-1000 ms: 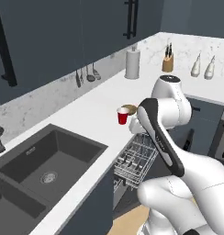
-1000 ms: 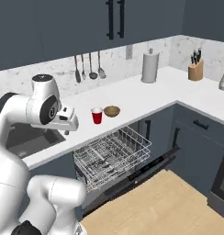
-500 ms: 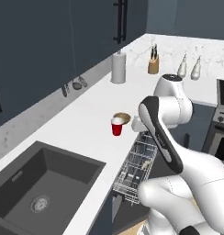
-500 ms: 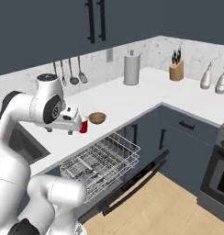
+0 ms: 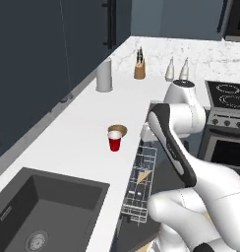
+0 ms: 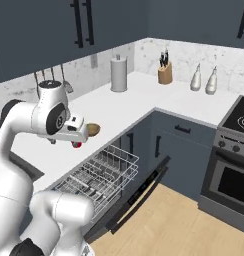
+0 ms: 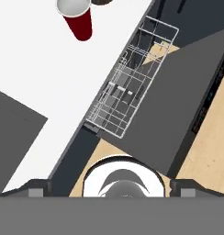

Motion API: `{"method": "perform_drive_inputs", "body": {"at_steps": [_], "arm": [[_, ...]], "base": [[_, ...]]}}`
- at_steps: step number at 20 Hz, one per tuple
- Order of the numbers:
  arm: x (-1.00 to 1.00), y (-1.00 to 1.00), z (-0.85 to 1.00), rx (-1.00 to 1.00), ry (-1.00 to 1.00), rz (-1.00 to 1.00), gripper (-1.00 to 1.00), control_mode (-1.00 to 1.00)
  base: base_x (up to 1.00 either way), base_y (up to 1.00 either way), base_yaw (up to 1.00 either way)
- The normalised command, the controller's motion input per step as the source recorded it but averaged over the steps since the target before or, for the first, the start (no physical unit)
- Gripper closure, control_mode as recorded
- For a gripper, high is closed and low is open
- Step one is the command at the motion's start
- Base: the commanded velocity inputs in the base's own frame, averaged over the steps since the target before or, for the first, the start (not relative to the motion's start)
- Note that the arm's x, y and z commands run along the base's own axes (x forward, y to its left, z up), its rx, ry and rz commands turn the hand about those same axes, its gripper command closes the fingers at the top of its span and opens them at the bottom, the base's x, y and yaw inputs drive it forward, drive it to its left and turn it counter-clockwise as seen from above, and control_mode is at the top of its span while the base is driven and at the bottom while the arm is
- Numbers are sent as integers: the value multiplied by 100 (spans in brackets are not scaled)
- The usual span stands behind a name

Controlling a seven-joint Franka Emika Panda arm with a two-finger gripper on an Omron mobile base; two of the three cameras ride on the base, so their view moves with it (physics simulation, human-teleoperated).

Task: Pick up the cup and bowl from the counter, place them in the dishwasher, and close the dishwasher door.

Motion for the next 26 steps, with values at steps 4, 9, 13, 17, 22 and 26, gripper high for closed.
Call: {"method": "perform_drive_inputs", "body": {"at_steps": [4,9,13,17,22,26], "arm": [[17,8,-10,8,0,-13,-100,-100],[55,2,-7,17,-2,-11,-100,-100],[91,0,-19,28,-7,0,-100,-100],[87,0,-16,5,0,0,-100,-100],[86,1,-17,0,1,0,-100,-100],[77,0,-29,0,0,0,-100,-100]], "base": [[5,9,-6],[0,0,0],[0,0,0],[0,0,0],[0,0,0],[0,0,0]]}}
